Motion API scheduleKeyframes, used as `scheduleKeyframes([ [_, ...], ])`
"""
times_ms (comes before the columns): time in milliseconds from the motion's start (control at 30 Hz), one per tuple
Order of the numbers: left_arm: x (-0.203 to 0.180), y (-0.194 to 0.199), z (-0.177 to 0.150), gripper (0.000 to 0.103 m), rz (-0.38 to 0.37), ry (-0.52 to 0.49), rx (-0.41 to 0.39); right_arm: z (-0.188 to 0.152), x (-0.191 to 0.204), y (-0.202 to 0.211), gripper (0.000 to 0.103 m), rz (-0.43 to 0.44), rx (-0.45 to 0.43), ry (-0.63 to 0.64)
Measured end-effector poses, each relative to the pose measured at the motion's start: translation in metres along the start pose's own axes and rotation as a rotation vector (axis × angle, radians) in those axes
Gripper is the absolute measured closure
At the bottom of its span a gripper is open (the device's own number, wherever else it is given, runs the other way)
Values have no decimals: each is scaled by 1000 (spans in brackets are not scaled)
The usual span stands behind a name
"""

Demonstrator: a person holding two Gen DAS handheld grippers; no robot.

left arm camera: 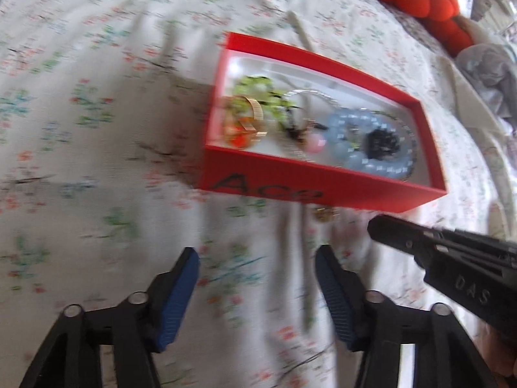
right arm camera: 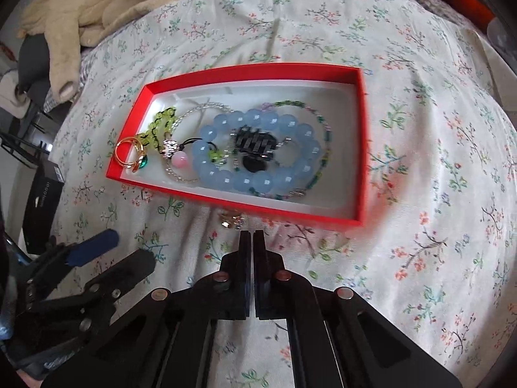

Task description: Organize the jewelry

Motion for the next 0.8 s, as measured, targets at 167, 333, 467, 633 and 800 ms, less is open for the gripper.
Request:
scheduleKeyframes([
  [167, -19, -22, 6, 69, -65, 17, 24, -8, -18, 12, 102, 14, -5, -30],
  [333, -28, -37, 12, 80, -54, 33, 10, -13, -31, 19, 100, 58, -13, -66],
  [467, -34, -44, 13, 82, -71, 63, 19, -15, -36, 22, 100, 69, -14, -65],
  [633, -40, -47, 13, 85, -56, 87, -1, -17, -36, 26, 100, 80, -20, -66],
  [800, -42, -50, 11, 96, -39, 93, -13, -18, -35, 26, 100, 83, -19, -67],
])
Point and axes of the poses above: each gripper's, at about its wrist camera, not at the fingertips, and y roughly against the way its jaws point, x to its left, z to its top, the point moved 2 cm from there along -y, roughly the way its jaws point, and after that the axes turned 15 degrees about y, right-handed, at the moved point
